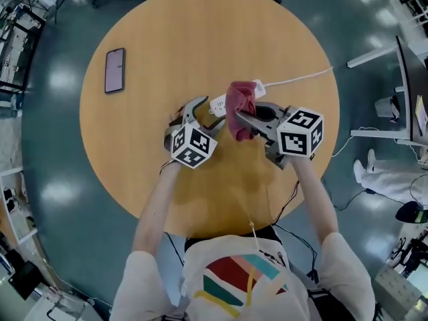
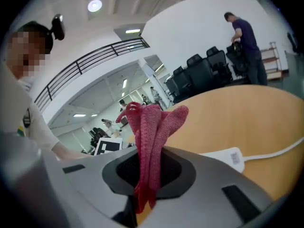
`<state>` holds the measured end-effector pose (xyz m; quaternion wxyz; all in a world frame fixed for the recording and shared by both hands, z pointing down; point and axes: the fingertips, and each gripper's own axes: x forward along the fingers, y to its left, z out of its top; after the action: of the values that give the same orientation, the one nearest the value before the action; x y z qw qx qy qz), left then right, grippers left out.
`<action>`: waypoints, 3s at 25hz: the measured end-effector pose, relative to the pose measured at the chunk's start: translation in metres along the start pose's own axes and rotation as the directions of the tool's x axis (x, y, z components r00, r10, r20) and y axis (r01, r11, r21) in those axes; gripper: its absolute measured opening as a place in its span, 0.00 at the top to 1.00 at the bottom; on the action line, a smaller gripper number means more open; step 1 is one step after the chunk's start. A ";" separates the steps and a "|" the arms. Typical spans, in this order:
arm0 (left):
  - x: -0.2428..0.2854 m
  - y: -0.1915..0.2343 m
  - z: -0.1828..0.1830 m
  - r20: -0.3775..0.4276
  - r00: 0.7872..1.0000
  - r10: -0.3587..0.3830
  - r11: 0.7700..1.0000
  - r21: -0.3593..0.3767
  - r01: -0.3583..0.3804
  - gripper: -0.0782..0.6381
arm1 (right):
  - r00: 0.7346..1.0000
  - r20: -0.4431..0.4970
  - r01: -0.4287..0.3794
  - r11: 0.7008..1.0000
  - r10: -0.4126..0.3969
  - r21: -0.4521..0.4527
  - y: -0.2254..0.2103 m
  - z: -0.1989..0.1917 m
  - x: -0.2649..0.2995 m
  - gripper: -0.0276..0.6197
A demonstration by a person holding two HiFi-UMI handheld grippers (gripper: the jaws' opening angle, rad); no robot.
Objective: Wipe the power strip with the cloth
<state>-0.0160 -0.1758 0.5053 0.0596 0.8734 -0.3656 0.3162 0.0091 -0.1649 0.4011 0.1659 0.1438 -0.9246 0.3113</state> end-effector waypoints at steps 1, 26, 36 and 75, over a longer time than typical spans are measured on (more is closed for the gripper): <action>0.007 0.001 -0.004 -0.020 1.000 -0.020 1.000 0.020 0.020 0.40 | 0.999 -0.024 -0.046 0.999 0.047 0.024 -0.006 0.003 0.013 0.90; 0.024 0.001 -0.017 -0.054 0.989 -0.136 0.989 0.050 0.138 0.48 | 0.901 -0.415 0.011 0.962 -0.129 -0.274 -0.070 -0.039 0.093 0.90; 0.023 0.002 -0.018 -0.053 0.989 -0.138 0.989 0.051 0.141 0.48 | 0.879 -0.437 0.000 0.916 -0.192 -0.402 -0.091 -0.039 0.068 0.90; -0.021 0.029 0.016 0.093 0.995 0.033 0.978 -0.209 -0.013 0.83 | 0.818 -0.397 -0.380 0.128 -0.417 -0.916 -0.038 -0.090 0.023 0.90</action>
<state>-0.0384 -0.1895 0.4759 0.1296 0.8721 -0.4094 0.2347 0.0222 -0.1412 0.4976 0.4920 -0.0922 -0.7894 -0.3553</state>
